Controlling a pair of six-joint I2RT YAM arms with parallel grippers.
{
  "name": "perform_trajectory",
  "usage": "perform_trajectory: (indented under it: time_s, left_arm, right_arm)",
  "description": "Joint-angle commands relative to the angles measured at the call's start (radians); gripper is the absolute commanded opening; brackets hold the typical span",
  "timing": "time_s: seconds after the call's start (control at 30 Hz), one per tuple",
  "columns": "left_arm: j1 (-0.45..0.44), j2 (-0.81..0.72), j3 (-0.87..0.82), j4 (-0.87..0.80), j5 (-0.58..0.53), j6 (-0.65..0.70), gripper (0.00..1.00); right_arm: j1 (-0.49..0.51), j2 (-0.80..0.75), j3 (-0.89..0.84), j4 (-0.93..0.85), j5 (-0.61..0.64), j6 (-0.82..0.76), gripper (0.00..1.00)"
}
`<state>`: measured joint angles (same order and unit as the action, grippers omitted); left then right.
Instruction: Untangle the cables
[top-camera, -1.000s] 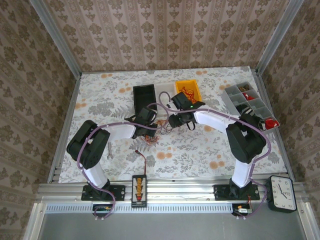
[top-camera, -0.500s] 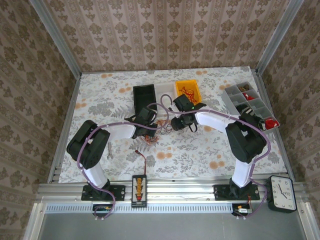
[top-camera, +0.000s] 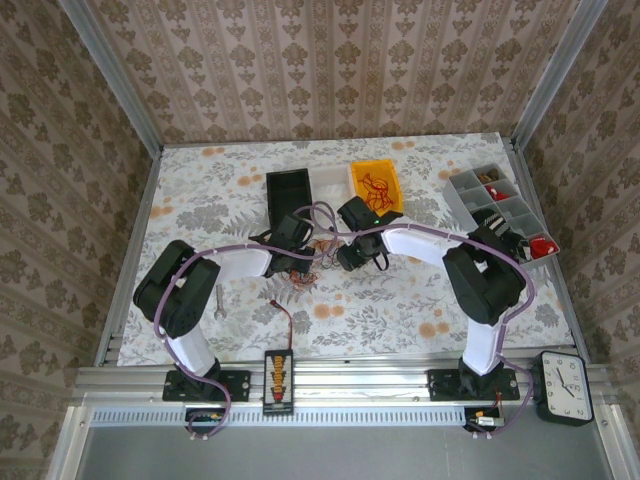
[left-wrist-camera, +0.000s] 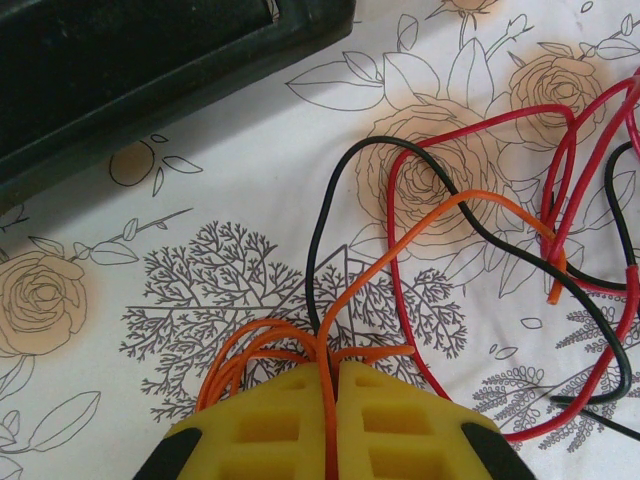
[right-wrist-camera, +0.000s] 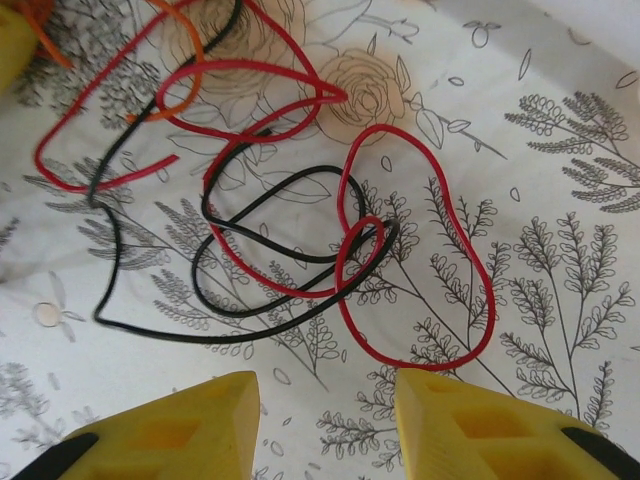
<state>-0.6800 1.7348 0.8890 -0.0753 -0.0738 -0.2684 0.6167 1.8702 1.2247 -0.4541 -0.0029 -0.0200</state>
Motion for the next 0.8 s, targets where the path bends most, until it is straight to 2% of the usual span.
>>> perform_trajectory:
  time_s: [0.0,0.2,0.6,0.77]
  left_arm:
    - [-0.005,0.031,0.007,-0.042,0.035,0.009,0.00]
    - [-0.006,0.032,0.008,-0.043,0.034,0.011,0.00]
    - [-0.007,0.033,0.008,-0.043,0.031,0.008,0.00]
    - [-0.006,0.032,0.014,-0.049,0.031,0.012,0.00]
  right_arm:
    - [0.004,0.027,0.035,-0.040,0.082,-0.042,0.43]
    - [0.014,0.043,0.061,-0.025,0.166,-0.069,0.43]
    - [0.038,0.102,0.089,-0.005,0.160,-0.081,0.45]
    - [0.039,0.128,0.106,0.014,0.156,-0.081,0.43]
